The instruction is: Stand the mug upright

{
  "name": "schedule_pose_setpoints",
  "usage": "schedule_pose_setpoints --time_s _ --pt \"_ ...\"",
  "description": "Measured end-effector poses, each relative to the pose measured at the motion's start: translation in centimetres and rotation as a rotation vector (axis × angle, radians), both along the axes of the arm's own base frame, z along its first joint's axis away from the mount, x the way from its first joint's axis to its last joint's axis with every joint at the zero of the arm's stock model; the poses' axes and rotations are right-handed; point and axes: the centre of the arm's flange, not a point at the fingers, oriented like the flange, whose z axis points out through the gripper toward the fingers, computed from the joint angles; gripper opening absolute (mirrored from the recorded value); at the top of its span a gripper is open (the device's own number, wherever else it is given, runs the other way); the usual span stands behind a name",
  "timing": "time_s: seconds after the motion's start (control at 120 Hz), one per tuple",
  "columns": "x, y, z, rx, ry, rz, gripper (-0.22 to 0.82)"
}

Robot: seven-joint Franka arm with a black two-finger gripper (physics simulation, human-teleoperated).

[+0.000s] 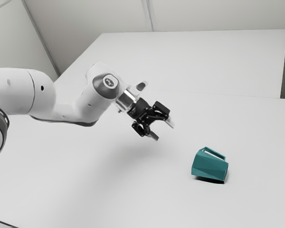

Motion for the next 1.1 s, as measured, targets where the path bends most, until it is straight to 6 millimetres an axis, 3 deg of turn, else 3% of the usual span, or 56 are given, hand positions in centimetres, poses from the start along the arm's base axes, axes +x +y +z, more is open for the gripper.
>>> schedule_pose_setpoints --time_s 0.192,0.417,0.742,1.1 --pt "0.1 -2.2 -3.1 -0.079 -0.026 -0.067 0.60" --pt "-0.1 -5.5 -5.3 -0.141 -0.081 -0.138 0.60" --pt "-1.7 -9.4 -7.0 -0.219 -0.129 -0.247 0.60" --pt "-2.2 -11.7 -8.5 -0.296 -0.167 -0.265 0.59"
